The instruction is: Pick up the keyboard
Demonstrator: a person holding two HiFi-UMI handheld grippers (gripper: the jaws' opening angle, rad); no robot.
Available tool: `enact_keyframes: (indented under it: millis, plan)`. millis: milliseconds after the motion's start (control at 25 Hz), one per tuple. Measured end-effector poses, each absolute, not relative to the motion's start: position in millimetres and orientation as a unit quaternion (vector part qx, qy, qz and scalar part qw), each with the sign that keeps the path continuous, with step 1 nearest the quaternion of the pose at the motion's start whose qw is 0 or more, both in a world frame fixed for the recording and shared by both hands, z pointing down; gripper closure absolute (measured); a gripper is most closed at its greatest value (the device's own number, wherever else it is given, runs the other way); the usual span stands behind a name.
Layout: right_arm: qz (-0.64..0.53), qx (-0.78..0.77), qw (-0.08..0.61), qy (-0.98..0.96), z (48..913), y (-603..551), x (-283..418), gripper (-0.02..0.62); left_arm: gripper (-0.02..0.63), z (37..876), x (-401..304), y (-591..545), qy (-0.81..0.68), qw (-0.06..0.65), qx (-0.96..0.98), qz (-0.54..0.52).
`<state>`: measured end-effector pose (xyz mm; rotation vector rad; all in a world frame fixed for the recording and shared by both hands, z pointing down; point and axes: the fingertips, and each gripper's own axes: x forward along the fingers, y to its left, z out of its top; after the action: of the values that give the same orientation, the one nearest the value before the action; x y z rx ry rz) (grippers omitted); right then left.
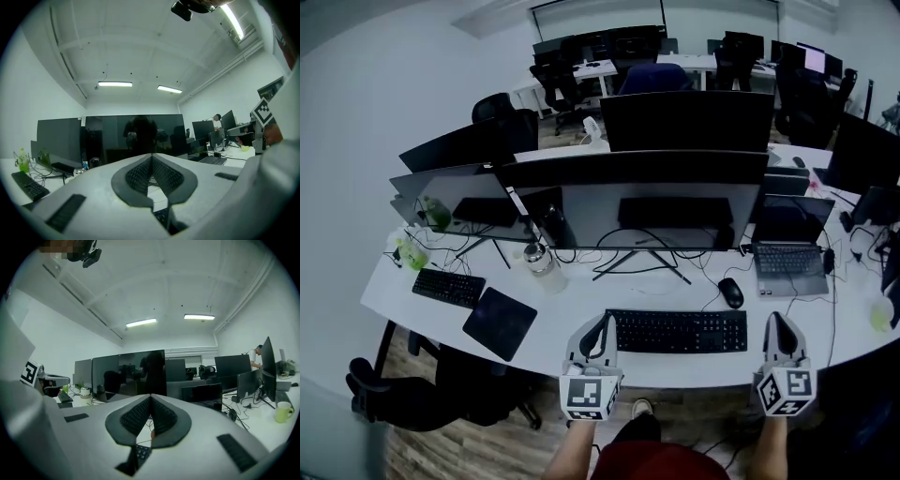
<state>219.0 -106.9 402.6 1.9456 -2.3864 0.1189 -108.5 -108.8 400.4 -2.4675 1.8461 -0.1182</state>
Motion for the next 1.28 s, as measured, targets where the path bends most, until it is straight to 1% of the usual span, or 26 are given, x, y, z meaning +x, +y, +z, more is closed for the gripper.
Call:
enact_keyframes:
  millis: [280, 520, 880, 1280]
  plan:
    - [0.028, 0.628, 0.038, -0.776, 392, -183, 176, 0.603, 0.604, 397, -154, -180, 0.604, 0.025, -0.796, -0.033]
    - [0.023, 0.636, 0.045, -0.77, 391, -223, 158, 0.603, 0.604, 402, -165, -224, 0.586, 0.024, -0.809, -0.038]
    - [0.017, 0.639, 0.044, -0.768, 383, -252, 166, 0.603, 0.604, 395, -163, -259, 0.59, 0.028, -0.806, -0.031]
    - [0.019, 0.629, 0.04, -0.776, 390, -262, 192, 0.603, 0.604, 398, -135, -264, 0.598, 0.031, -0.799, -0.042]
